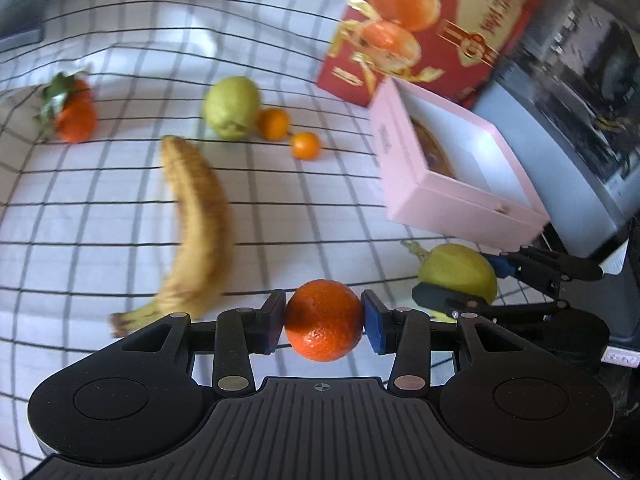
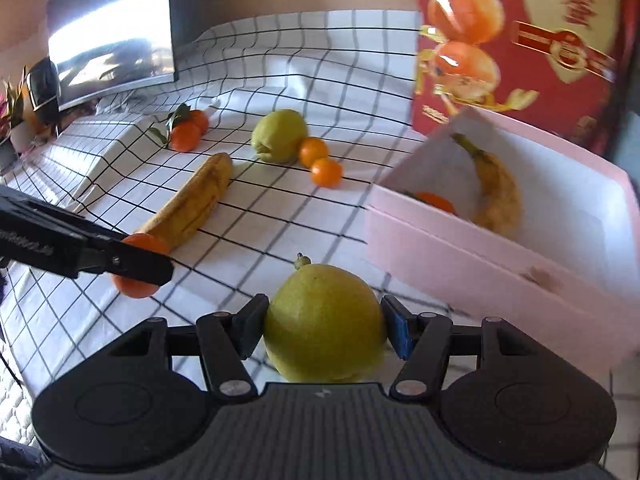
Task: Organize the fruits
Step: 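Grasp a green pear with the right tool while the left tool holds the tangerine, then carry the pear into the pink box with the right tool while the left drops the tangerine in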
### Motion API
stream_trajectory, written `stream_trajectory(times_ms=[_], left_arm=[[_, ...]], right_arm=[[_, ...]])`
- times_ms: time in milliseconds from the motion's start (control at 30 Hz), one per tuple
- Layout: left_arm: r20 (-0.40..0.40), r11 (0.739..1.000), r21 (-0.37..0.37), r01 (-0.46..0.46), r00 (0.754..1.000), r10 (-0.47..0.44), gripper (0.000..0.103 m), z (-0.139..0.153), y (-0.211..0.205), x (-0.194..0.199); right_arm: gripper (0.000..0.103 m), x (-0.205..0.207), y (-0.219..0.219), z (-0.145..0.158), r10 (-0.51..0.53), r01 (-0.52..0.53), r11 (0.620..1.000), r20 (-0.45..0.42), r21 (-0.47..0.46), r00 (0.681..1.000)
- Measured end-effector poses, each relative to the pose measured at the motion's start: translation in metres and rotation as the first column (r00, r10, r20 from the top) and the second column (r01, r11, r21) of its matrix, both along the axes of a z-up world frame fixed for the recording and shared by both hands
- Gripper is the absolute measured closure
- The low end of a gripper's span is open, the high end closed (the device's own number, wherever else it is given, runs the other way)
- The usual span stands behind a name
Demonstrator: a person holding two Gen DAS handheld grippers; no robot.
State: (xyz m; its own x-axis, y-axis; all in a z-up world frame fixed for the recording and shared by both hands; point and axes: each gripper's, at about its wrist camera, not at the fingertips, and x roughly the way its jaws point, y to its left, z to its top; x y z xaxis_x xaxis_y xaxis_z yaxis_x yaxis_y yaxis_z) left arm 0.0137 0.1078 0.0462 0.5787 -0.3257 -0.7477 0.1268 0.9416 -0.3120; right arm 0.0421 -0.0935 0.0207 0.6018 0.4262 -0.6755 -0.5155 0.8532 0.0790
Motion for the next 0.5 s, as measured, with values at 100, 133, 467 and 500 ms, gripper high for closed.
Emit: stream_trajectory(times_ms=[100, 133, 467, 500], left_arm=[[0.007, 0.999, 0.0, 0.043, 0.999, -0.043, 0.057, -0.001, -0.017, 0.002], [0.005, 0.998, 0.002, 0.055, 0.998, -0.056, 0.057, -0.002, -0.023, 0.003], [0.004, 0.99, 0.009, 0.142, 0.99, -0.142, 0.057, -0.004, -0.057, 0.002], [0.004, 0.989, 0.01, 0.146, 0.989, -0.146, 0.057, -0.003, -0.058, 0.001]], right_arm=[[0.041, -0.012, -0.018, -0.001, -0.023, 0.023, 0.999, -0.008, 0.043, 1.0], [0.041, -0.016, -0.021, -0.001, -0.028, 0.029, 0.998, -0.009, 0.048, 1.0], [0.041, -0.039, -0.043, -0.002, -0.058, 0.058, 0.997, -0.003, 0.048, 0.998], [0.041, -0.04, -0.042, -0.002, -0.06, 0.06, 0.997, 0.001, 0.045, 0.998]])
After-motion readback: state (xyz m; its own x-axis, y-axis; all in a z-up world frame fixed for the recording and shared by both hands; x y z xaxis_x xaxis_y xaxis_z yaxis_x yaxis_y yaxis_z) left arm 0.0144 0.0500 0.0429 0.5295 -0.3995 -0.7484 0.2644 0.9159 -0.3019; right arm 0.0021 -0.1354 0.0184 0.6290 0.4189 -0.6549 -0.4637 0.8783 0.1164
